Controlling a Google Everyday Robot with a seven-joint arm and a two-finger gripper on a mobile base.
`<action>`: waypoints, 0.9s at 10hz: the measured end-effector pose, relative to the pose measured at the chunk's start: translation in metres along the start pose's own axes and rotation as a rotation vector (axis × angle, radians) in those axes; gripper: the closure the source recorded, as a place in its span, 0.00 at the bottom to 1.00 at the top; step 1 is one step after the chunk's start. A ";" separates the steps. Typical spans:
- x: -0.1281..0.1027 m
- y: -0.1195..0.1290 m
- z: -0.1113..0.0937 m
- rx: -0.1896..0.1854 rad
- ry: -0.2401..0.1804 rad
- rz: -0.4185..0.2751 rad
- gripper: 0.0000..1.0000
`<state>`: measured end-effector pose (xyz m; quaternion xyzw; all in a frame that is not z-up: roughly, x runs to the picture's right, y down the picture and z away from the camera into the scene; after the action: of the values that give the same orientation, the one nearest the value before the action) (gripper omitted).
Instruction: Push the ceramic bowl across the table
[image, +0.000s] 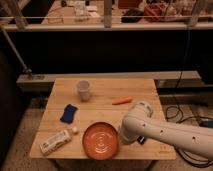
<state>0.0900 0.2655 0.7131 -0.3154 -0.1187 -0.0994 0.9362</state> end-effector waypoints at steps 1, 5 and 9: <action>0.000 0.000 0.001 0.000 -0.003 0.000 0.99; -0.004 -0.010 0.007 -0.011 -0.015 -0.007 0.99; -0.012 -0.020 0.014 -0.026 -0.026 -0.018 0.99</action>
<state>0.0711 0.2605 0.7319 -0.3277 -0.1324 -0.1052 0.9295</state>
